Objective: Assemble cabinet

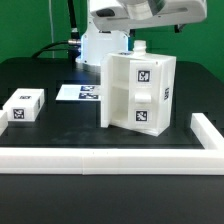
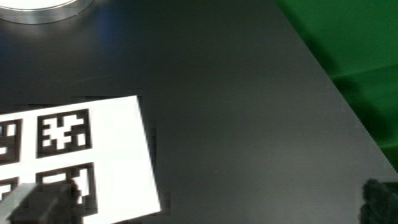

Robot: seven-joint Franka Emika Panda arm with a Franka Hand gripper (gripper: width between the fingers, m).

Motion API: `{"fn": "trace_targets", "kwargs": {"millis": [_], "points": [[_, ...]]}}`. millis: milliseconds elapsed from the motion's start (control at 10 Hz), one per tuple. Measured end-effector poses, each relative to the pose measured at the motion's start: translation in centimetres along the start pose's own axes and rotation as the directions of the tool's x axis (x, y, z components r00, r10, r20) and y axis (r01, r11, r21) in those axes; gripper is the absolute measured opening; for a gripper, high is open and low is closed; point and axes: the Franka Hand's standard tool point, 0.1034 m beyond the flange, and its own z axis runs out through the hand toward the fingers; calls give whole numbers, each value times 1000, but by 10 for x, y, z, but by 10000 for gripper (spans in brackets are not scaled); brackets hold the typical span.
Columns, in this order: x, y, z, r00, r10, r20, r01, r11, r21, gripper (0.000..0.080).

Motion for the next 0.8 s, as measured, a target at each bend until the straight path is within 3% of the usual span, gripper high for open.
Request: {"fn": "trace_targets", "kwargs": {"millis": [200, 300, 500, 600, 800], "points": [[1, 0, 1, 1000, -3, -4, 3, 1000, -13, 797], [5, 1, 4, 999, -26, -30, 23, 996, -81, 797], [7, 7, 16, 991, -68, -111, 47, 982, -182, 797], [11, 10, 24, 987, -77, -141, 48, 978, -201, 797], [22, 18, 34, 980, -76, -181, 38, 979, -202, 797]]}}
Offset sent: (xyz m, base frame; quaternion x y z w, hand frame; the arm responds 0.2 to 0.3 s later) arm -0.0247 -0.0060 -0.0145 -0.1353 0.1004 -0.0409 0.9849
